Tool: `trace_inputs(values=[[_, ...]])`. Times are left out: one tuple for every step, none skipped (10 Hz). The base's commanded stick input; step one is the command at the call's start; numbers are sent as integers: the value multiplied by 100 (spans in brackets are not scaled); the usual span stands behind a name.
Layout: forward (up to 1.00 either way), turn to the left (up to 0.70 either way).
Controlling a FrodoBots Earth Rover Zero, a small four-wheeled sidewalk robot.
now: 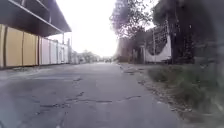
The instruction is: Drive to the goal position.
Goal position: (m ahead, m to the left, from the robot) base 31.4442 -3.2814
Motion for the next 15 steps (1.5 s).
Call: trace_inputs(values=[[100, 0], [100, 0], [100, 0], [100, 0], [100, 0], [100, 0], [100, 0], [100, 0], [100, 0], [100, 0], [100, 0], [100, 0], [100, 0], [100, 0], [100, 0]])
